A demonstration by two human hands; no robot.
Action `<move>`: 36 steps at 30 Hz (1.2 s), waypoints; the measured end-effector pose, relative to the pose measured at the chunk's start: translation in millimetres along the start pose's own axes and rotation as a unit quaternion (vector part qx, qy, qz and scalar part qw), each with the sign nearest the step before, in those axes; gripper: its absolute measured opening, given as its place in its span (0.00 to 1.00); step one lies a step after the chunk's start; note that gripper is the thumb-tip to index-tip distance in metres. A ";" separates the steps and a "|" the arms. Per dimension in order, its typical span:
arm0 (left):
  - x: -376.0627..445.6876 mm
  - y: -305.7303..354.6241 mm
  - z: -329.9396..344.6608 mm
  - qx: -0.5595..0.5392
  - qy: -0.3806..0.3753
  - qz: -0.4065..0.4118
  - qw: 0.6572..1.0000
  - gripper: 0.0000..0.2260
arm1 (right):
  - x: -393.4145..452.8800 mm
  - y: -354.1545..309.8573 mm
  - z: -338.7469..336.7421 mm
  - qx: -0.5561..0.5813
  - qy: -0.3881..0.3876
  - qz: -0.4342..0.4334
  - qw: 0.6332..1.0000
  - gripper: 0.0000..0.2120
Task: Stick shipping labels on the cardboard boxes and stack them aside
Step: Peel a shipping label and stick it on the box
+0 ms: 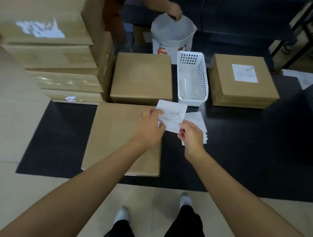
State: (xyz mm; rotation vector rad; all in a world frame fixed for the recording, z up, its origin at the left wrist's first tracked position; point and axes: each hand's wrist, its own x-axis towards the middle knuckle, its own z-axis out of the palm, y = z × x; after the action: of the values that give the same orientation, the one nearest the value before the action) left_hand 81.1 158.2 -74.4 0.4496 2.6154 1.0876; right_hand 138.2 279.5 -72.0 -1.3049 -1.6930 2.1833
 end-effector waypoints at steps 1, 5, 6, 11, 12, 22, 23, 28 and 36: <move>-4.2 -9.4 -14.5 -0.002 -0.003 0.009 1.000 0.18 | -9.8 3.0 13.0 0.008 0.003 0.003 1.000 0.09; -20.3 -44.9 -63.4 -0.017 -0.008 0.006 1.000 0.18 | -45.0 20.4 57.2 0.000 0.007 -0.010 1.000 0.09; -24.1 -51.7 -71.2 -0.022 -0.009 0.003 1.000 0.18 | -51.6 24.7 65.0 -0.007 0.006 -0.017 1.000 0.09; -36.9 -70.6 -95.4 -0.035 -0.019 0.013 0.999 0.18 | -70.5 34.4 86.5 -0.027 0.008 -0.038 0.999 0.08; -38.8 -73.6 -98.3 -0.036 -0.010 0.007 0.999 0.18 | -73.1 35.5 88.4 -0.028 0.007 -0.038 0.999 0.08; -48.4 -93.9 -111.2 -0.135 0.000 -0.042 0.990 0.12 | -83.7 40.6 97.4 -0.107 -0.026 -0.034 0.993 0.06; -50.2 -95.7 -113.5 -0.140 -0.009 -0.043 0.989 0.12 | -82.9 41.0 97.6 -0.118 -0.015 -0.051 0.992 0.05; -56.1 -107.7 -123.3 -0.163 -0.063 -0.044 0.984 0.12 | -75.3 40.2 102.3 -0.097 0.034 -0.074 0.992 0.10; -56.0 -120.3 -133.5 -0.168 -0.080 -0.057 0.981 0.11 | -66.0 45.8 106.4 -0.094 -0.009 -0.024 0.995 0.08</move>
State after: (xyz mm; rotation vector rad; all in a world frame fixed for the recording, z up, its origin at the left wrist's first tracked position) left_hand 62.4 -28.8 -63.0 0.2947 2.2320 1.3586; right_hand 128.9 146.6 -70.3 -1.2732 -1.9567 2.0591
